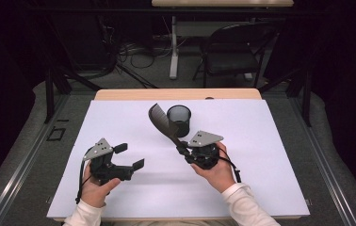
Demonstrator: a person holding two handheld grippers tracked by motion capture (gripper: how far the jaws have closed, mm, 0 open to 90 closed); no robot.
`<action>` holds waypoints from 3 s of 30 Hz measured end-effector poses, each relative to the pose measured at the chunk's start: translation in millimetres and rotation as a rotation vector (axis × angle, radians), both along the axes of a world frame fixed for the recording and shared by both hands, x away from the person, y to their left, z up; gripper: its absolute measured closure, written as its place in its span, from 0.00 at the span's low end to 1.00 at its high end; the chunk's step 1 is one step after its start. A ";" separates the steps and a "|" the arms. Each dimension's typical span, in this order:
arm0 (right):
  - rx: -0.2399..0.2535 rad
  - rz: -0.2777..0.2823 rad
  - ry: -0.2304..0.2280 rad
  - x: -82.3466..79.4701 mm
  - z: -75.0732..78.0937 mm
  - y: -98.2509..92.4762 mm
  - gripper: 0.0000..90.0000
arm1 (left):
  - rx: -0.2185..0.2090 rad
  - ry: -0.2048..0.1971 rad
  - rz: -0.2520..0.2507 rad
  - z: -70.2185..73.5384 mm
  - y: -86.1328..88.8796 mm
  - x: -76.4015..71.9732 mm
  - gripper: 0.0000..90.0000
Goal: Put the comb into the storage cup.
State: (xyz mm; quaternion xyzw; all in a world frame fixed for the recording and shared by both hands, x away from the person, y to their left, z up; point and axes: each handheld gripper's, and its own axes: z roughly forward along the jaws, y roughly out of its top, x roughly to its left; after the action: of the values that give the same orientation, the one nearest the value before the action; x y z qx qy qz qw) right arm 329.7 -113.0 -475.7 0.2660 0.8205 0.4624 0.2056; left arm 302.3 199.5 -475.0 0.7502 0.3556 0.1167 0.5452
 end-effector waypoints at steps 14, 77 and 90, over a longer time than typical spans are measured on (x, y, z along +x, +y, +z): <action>0.011 -0.011 -0.018 -1.1 0.5 -2.7 0.81 | -0.012 0.039 0.018 19.5 -12.1 20.0 0.18; 0.014 -0.017 -0.066 -6.5 -2.6 1.6 0.81 | -0.122 0.150 0.034 57.9 -26.8 41.4 0.55; 0.016 -0.014 -0.067 -7.3 -2.9 2.8 0.81 | -0.111 0.175 0.037 61.5 -38.6 48.7 0.59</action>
State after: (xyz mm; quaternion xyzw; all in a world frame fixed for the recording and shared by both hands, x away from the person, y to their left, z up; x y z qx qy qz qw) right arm 322.5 -110.2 -478.6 0.2576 0.8077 0.4760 0.2338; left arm 351.0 160.8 -413.5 0.7194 0.4216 0.0410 0.5506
